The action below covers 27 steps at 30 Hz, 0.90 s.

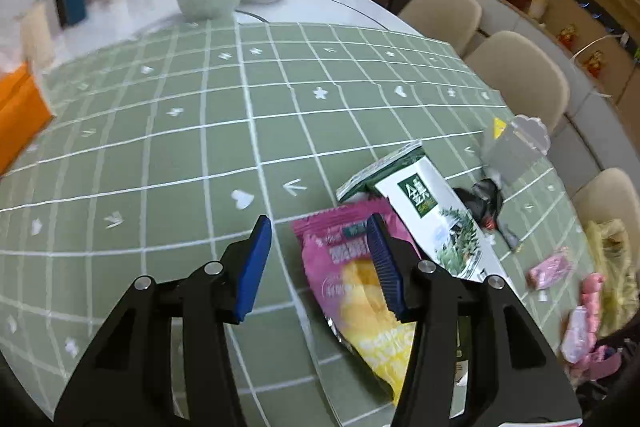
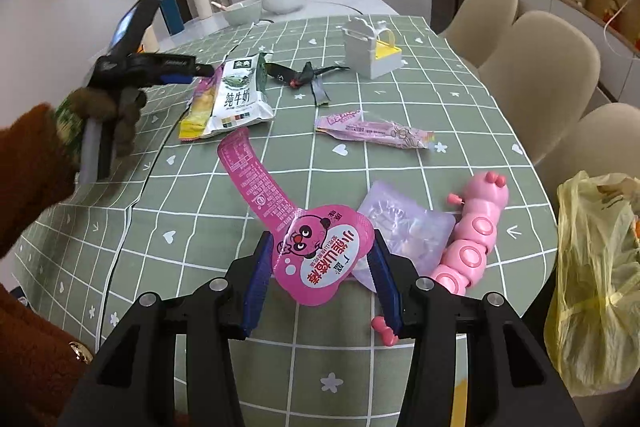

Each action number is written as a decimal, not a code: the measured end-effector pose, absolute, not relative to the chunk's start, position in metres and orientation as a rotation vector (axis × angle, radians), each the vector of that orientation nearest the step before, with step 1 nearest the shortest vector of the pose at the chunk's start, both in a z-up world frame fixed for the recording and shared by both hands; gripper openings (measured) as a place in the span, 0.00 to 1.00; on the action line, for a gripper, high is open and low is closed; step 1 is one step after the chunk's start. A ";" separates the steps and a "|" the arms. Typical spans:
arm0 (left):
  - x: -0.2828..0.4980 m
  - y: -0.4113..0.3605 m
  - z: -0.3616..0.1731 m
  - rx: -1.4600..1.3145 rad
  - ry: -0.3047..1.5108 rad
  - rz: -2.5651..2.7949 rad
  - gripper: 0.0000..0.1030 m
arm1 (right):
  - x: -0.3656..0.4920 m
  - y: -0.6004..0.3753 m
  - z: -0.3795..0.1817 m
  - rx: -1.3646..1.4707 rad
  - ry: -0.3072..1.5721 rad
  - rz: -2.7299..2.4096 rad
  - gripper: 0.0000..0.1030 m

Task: Collect trash
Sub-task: 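Grasp the pink chip bag with the left tool while the right tool holds the pink packet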

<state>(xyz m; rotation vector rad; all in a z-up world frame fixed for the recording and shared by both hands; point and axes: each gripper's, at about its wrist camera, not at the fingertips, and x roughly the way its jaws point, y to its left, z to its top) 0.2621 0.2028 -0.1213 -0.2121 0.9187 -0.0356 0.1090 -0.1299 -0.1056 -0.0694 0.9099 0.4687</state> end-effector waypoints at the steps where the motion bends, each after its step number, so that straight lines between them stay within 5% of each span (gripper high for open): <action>1: 0.264 0.205 -0.123 -0.219 0.928 -0.051 0.46 | 0.108 -0.130 -0.106 -0.067 0.910 0.467 0.44; 11: 0.224 0.142 -0.123 -0.070 0.965 -0.263 0.46 | 0.109 -0.139 -0.106 -0.029 0.920 0.436 0.44; 27: 0.154 0.153 -0.132 -0.373 1.068 0.022 0.40 | 0.105 -0.147 -0.097 -0.003 0.885 0.420 0.44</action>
